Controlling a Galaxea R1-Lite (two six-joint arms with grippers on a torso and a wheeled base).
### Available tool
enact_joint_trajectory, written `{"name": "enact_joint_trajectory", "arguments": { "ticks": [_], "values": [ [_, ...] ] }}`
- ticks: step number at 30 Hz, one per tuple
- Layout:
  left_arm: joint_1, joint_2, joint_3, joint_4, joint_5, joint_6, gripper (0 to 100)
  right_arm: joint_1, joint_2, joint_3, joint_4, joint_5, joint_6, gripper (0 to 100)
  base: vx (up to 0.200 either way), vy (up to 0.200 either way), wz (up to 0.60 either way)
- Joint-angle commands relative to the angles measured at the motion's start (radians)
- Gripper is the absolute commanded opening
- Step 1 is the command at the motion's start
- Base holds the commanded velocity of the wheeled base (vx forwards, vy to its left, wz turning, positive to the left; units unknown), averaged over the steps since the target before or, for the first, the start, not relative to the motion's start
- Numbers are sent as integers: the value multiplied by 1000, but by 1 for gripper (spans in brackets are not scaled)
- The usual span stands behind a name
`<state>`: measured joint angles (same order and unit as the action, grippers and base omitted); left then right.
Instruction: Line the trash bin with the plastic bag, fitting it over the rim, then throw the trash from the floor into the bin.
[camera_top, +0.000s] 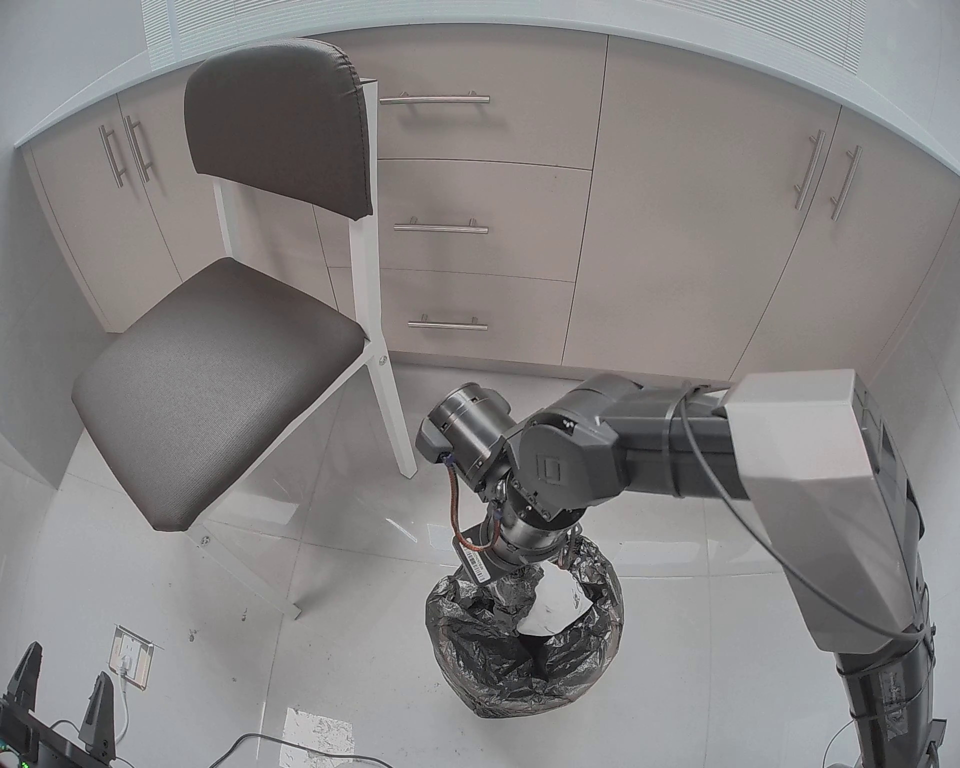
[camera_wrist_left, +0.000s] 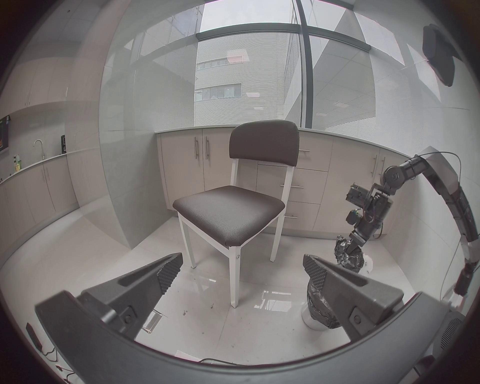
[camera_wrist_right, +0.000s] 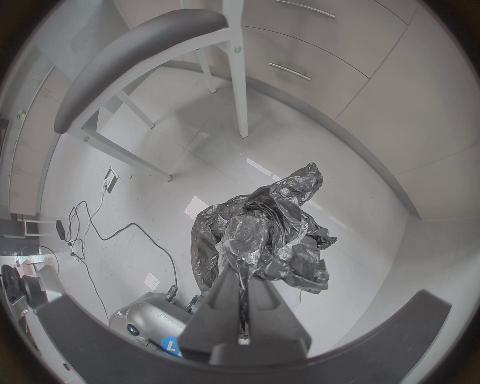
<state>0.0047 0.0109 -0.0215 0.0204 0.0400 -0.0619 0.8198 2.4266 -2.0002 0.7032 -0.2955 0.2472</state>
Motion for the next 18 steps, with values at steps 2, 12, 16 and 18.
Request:
{"name": "enact_joint_trajectory", "arguments": {
  "ticks": [2, 12, 16, 18],
  "values": [
    [0, -9, 0, 1, 1, -7, 100, 4, 54, 0, -22, -4, -6, 0, 0, 0, 0],
    [-2, -9, 11, -2, -31, 40, 100, -44, 118, 0, -44, 12, -8, 0, 0, 0, 0],
    [-2, -9, 9, 1, -29, 31, 100, -54, 134, 0, -60, 18, -20, 0, 0, 0, 0],
    [-2, -9, 9, 1, -28, 22, 100, -64, 143, 0, -60, 18, -20, 0, 0, 0, 0]
  ]
}}
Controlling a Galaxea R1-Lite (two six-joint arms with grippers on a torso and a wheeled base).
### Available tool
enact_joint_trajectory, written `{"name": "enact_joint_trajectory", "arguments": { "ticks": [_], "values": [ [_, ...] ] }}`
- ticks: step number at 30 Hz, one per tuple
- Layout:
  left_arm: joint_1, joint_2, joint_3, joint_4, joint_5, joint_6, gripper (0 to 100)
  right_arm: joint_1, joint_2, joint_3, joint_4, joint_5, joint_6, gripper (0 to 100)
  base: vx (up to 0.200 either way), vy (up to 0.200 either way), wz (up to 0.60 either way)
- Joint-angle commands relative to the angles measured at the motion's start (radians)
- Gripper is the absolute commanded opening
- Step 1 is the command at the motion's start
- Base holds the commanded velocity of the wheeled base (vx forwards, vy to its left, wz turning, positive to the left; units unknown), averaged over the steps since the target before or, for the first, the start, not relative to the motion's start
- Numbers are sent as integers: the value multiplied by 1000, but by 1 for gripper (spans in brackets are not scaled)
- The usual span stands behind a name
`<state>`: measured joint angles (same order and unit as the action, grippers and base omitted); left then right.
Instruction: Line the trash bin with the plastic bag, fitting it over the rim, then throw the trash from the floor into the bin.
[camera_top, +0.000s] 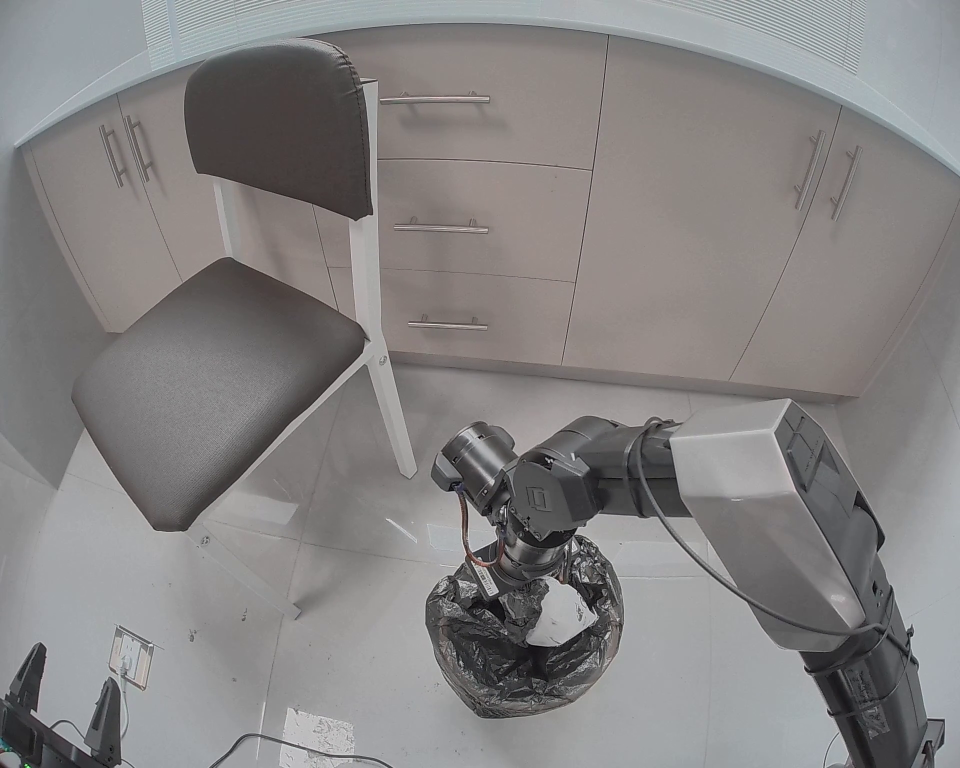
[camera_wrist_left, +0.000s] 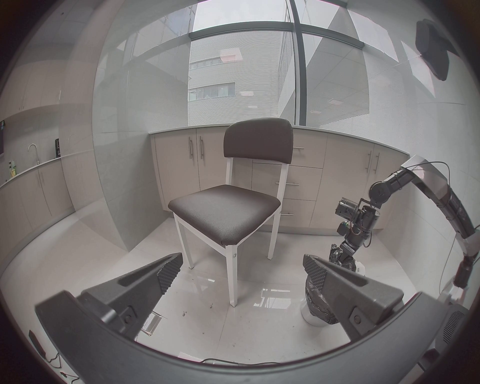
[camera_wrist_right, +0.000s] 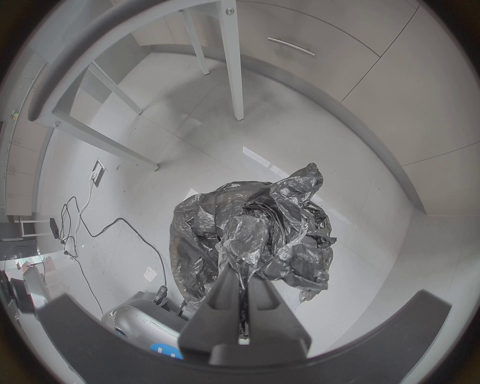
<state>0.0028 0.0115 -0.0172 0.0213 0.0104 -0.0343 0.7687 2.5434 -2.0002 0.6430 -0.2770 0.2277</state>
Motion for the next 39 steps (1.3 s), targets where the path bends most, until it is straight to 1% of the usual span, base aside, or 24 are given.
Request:
{"name": "enact_joint_trajectory", "arguments": {
  "ticks": [1, 5, 11, 37, 38, 39],
  "values": [
    [0, -10, 5, 0, 3, -7, 100, -14, 29, 0, 0, -1, -1, 0, 0, 0, 0],
    [0, -10, 5, 0, 5, -7, 100, -16, 41, 0, -2, 1, 1, 0, 0, 0, 0],
    [0, -10, 5, -1, 5, -9, 100, -19, 67, 0, -51, 2, -1, 0, 0, 0, 0],
    [0, -10, 5, 0, 8, -16, 100, -8, 67, 0, -46, -1, -4, 0, 0, 0, 0],
    [0, -10, 5, 0, 8, -16, 100, -8, 67, 0, -45, -2, -4, 100, 0, 0, 0],
    [0, -10, 5, -1, 8, -16, 100, -8, 67, 0, -46, -2, -4, 100, 0, 0, 0]
  ]
}}
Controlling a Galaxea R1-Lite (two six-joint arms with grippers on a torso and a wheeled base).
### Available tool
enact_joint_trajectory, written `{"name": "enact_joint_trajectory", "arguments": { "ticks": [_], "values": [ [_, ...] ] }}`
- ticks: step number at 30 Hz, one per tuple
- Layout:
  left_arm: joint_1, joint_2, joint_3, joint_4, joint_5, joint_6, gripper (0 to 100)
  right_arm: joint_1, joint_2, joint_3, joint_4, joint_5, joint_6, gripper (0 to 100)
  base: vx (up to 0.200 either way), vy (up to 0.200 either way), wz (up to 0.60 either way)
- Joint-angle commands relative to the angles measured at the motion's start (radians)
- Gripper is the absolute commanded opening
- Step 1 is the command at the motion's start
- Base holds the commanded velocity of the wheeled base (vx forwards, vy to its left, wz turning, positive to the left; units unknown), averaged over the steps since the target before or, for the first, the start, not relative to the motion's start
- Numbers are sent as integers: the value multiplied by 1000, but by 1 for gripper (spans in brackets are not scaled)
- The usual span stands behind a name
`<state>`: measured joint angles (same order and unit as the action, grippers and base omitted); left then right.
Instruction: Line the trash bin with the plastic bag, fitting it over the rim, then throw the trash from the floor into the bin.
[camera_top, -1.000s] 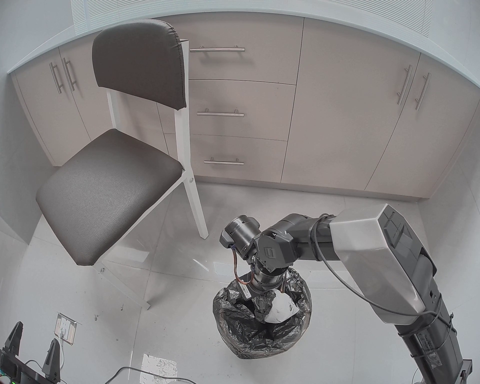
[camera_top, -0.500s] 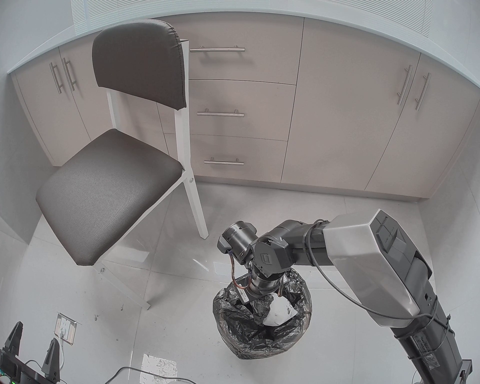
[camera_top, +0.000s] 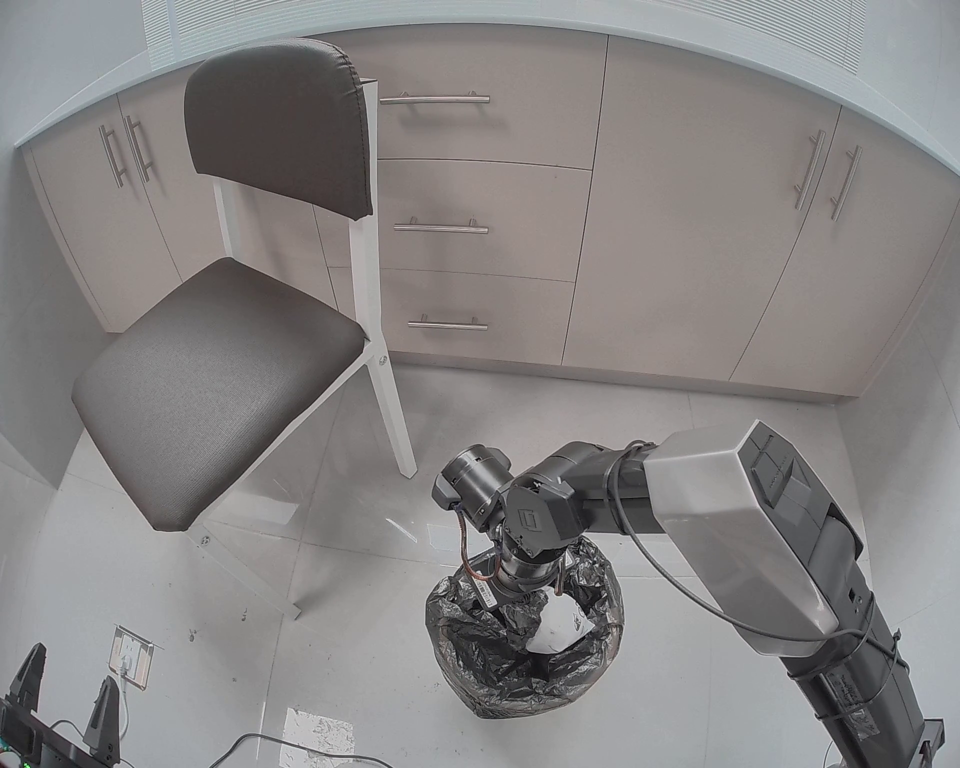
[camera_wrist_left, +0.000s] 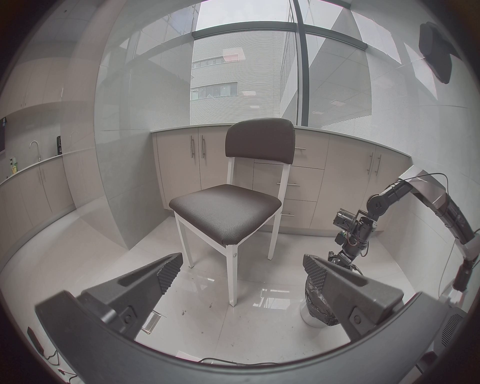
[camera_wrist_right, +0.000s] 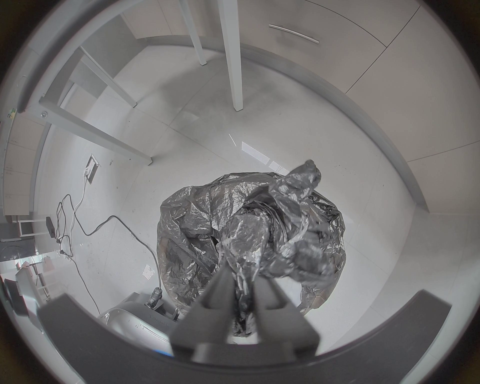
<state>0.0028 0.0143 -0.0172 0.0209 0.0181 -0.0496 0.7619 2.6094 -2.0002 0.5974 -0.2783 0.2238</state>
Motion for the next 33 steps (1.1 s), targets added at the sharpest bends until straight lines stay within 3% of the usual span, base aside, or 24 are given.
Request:
{"name": "enact_joint_trajectory", "arguments": {
  "ticks": [1, 33],
  "values": [
    [0, -13, 5, -1, 2, -1, 100, -1, 1, 0, -1, 1, 0, 100, 0, 0, 0],
    [0, -13, 5, -1, 2, -1, 100, -9, -68, 0, 56, -1, 11, 100, 0, 0, 0]
  ]
}}
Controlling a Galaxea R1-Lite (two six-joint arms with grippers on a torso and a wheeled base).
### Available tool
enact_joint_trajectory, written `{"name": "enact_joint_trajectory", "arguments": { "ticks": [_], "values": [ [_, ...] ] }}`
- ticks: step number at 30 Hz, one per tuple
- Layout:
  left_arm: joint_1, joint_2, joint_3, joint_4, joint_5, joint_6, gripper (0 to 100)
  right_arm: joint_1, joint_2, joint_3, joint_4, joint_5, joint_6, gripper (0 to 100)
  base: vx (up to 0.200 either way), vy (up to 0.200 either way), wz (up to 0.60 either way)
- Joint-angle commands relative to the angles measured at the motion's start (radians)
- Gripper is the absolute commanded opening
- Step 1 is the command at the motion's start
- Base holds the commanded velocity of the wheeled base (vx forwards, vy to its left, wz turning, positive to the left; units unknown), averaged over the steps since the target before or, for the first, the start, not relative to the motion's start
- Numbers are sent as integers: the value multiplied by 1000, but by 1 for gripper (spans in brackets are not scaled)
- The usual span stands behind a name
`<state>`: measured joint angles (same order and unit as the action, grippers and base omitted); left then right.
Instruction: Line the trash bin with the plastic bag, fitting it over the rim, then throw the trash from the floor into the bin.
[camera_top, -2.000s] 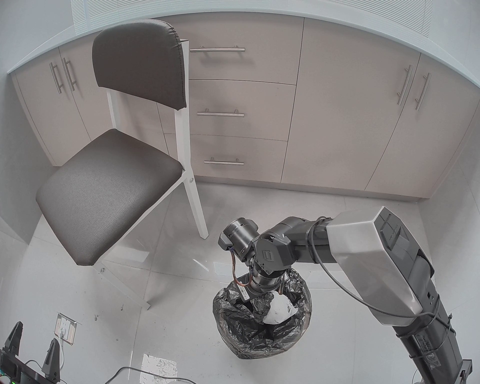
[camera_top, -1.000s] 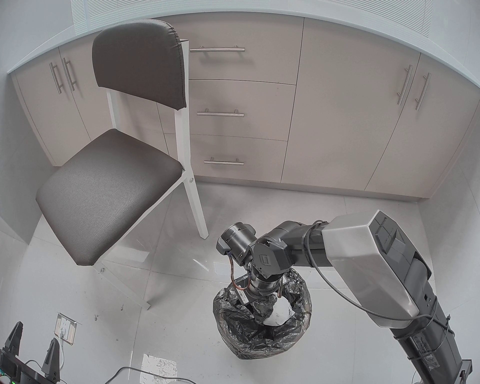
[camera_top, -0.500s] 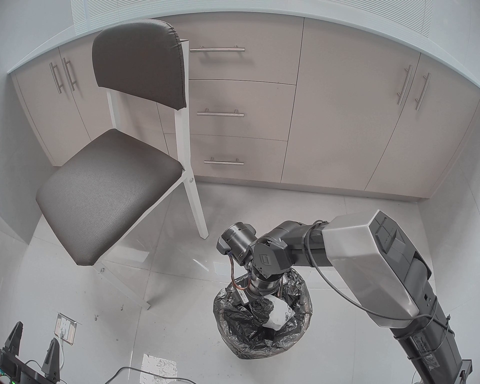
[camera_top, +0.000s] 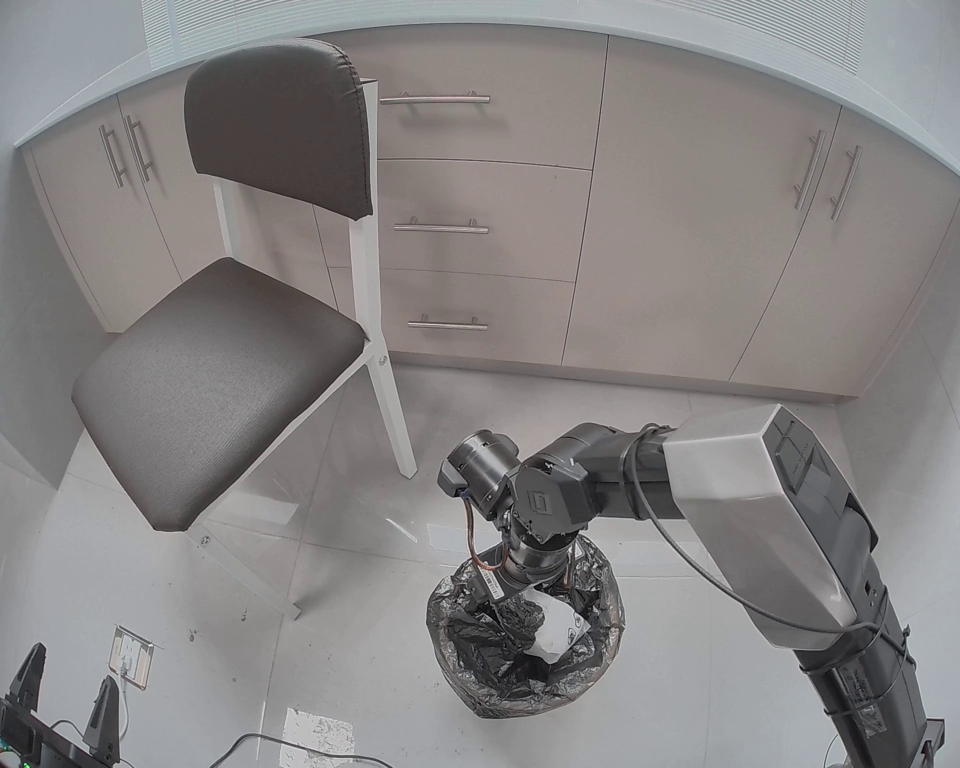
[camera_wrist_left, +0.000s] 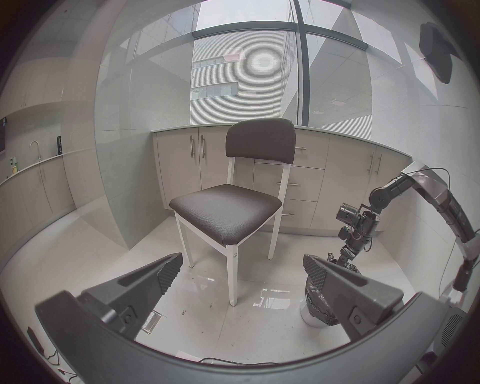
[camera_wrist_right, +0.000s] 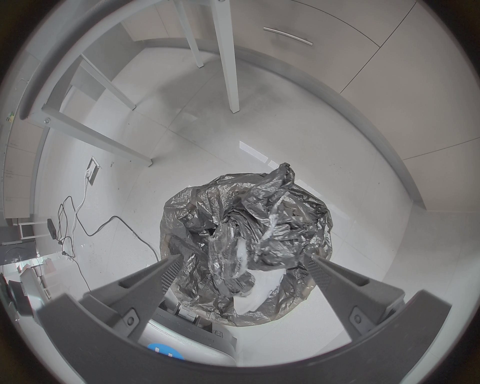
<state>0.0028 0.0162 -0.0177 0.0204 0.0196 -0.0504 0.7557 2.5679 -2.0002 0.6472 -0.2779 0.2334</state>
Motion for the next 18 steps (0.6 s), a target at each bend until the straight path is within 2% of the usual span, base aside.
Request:
{"name": "enact_joint_trajectory", "arguments": {
  "ticks": [1, 16, 17, 18],
  "values": [
    [0, -15, 5, 0, 0, 0, 100, -3, -26, 0, 6, -1, 1, 100, 0, 0, 0],
    [0, -15, 7, 0, 0, 0, 100, -6, -51, 0, 6, -6, 0, 100, 0, 0, 0],
    [0, -15, 5, 0, 0, 0, 100, -6, -51, 0, 6, -6, 0, 0, 0, 0, 0],
    [0, -15, 5, 0, 0, 0, 100, -6, -51, 0, 6, -6, 1, 0, 0, 0, 0]
  ]
}}
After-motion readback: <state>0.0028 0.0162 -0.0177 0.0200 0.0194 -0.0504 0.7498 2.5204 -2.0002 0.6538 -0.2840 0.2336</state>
